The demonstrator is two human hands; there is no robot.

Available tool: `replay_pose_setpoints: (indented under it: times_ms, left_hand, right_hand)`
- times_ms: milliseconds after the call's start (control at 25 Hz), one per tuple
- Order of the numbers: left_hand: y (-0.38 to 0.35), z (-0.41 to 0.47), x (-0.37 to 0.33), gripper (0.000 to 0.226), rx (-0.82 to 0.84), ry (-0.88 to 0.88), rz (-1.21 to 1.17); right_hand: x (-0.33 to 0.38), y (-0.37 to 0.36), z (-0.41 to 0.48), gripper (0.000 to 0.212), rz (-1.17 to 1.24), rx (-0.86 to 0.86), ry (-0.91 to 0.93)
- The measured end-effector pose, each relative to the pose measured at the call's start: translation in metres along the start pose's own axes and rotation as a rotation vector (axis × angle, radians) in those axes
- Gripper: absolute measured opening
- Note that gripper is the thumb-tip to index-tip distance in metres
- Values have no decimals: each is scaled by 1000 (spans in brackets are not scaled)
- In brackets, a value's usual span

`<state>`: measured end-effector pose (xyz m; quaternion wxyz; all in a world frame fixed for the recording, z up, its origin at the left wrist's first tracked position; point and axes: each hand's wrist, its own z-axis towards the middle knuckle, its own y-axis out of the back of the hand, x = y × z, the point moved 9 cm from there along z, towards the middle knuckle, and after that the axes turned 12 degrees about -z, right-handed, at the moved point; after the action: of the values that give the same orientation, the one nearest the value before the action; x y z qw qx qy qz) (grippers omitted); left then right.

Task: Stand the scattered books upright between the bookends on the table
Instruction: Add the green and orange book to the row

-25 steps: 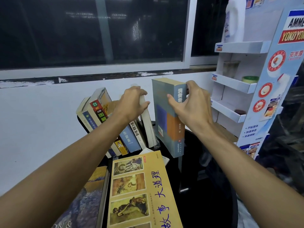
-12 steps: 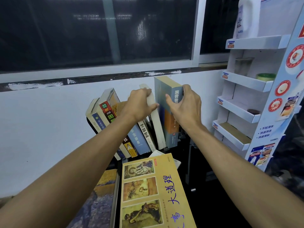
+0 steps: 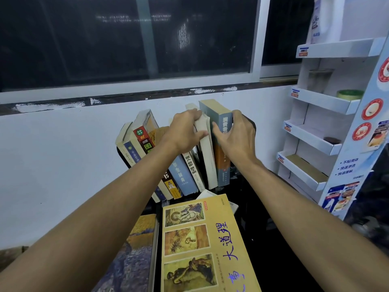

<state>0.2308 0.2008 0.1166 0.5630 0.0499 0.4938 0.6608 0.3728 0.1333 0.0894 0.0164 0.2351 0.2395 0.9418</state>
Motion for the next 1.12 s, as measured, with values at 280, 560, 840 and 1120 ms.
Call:
replay_pose_setpoints:
  times_ms: [280, 560, 840, 1120]
  left_hand:
    - [-2, -1, -4, 22, -11, 13, -67]
    - [0, -2, -3, 29, 3, 59, -99]
    - [0, 0, 0, 50, 3, 113, -118]
    - [1, -1, 1, 63, -17, 159, -120]
  right_hand:
    - [-5, 1, -1, 46, 111, 122, 56]
    - [-4, -8, -16, 71, 273, 491, 182]
    - [-5, -13, -17, 77, 299, 550, 172]
    - [-2, -15, -18, 76, 286, 544, 154]
